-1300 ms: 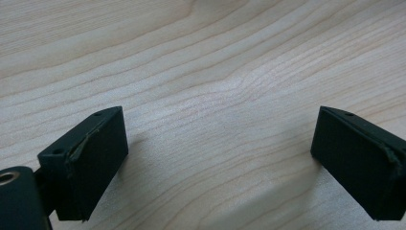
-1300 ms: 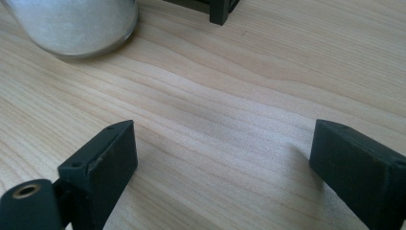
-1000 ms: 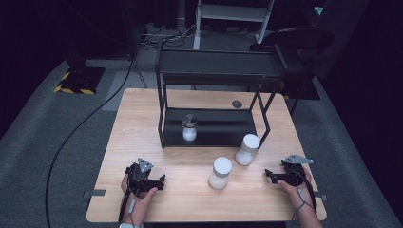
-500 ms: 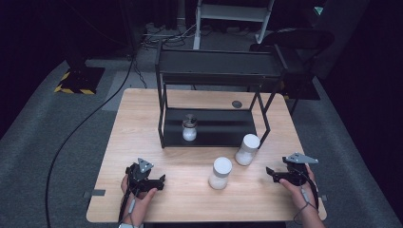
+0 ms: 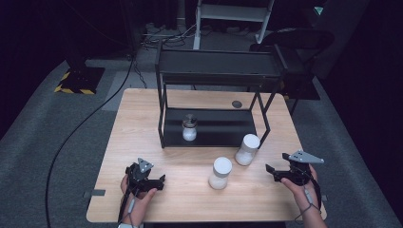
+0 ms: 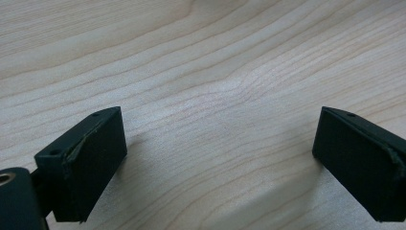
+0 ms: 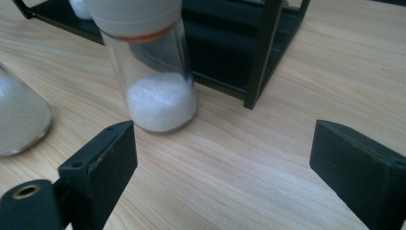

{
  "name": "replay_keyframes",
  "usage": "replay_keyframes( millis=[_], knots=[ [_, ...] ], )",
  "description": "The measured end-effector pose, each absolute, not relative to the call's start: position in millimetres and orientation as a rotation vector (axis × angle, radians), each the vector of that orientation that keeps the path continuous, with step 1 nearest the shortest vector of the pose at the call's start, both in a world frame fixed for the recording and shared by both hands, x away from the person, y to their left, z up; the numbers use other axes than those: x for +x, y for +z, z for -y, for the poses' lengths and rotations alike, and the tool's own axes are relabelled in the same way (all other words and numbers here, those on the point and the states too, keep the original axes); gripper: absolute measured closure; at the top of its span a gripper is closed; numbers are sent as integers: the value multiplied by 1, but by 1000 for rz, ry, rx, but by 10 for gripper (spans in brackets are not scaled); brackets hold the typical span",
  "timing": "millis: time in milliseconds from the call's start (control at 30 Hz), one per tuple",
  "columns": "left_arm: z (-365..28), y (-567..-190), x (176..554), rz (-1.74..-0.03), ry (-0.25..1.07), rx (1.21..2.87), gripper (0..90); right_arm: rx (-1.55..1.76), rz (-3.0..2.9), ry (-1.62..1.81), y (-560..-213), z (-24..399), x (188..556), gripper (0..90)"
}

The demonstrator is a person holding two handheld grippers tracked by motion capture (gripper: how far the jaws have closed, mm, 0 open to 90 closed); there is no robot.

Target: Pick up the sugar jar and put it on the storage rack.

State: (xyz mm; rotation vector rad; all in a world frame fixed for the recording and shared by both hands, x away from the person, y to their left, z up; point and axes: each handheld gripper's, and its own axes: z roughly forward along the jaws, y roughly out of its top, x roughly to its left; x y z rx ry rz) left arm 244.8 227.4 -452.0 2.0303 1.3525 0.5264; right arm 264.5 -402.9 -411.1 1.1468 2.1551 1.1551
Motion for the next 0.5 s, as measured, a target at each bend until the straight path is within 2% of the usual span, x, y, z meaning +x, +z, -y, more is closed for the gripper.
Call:
replay_keyframes(
  millis=[500],
  knots=[
    [-227,-452,245,-1352,526,2030,44,1037,-2171,1263,-390,385,262,87]
  ],
)
